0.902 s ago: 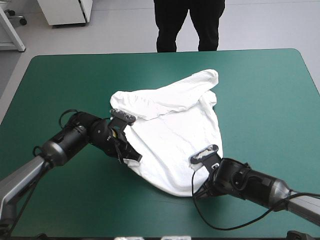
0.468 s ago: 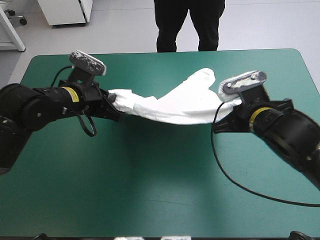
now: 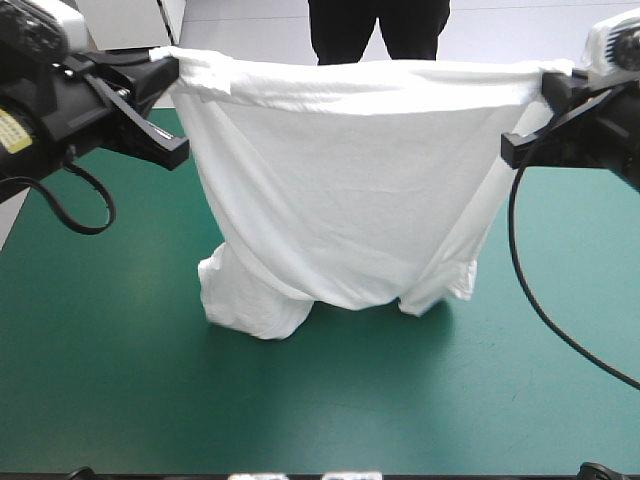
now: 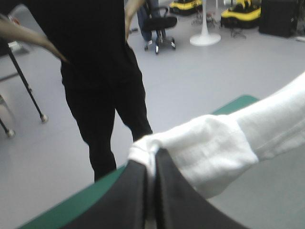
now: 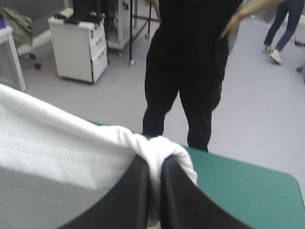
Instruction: Fold the cloth
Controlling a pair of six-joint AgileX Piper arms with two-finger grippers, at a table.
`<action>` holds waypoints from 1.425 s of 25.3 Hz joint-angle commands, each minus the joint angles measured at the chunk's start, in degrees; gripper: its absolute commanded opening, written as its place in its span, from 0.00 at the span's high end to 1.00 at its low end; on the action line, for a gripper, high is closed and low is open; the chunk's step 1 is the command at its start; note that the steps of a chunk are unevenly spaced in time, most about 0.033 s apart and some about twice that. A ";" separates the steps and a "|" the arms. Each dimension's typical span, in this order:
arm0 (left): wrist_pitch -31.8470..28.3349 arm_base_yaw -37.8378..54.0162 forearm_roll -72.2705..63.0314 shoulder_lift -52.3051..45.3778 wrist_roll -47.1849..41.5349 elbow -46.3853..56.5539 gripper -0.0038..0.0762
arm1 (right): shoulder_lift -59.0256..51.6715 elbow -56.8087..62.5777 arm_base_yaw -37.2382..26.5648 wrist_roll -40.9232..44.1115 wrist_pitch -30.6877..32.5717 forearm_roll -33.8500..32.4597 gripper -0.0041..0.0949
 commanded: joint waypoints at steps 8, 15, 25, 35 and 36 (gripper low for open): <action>-17.25 -0.29 -6.04 -1.53 6.73 -10.41 0.96 | -0.41 -8.01 -0.50 -1.80 -23.52 -2.63 0.98; -25.43 -0.29 -5.80 1.99 5.46 -10.41 0.96 | 3.39 -8.01 -0.50 1.44 -31.55 -8.49 0.98; -47.43 3.59 5.04 17.42 0.25 -10.41 0.96 | 19.96 -17.40 -17.26 10.77 -34.98 -8.59 0.98; -48.84 10.66 -1.81 31.33 0.61 -27.74 0.96 | 33.53 -33.78 -33.57 -6.03 -36.44 24.68 0.98; -47.16 10.93 -2.27 32.42 0.49 -28.96 0.96 | 33.83 -33.23 -34.10 -6.63 -34.83 25.54 0.98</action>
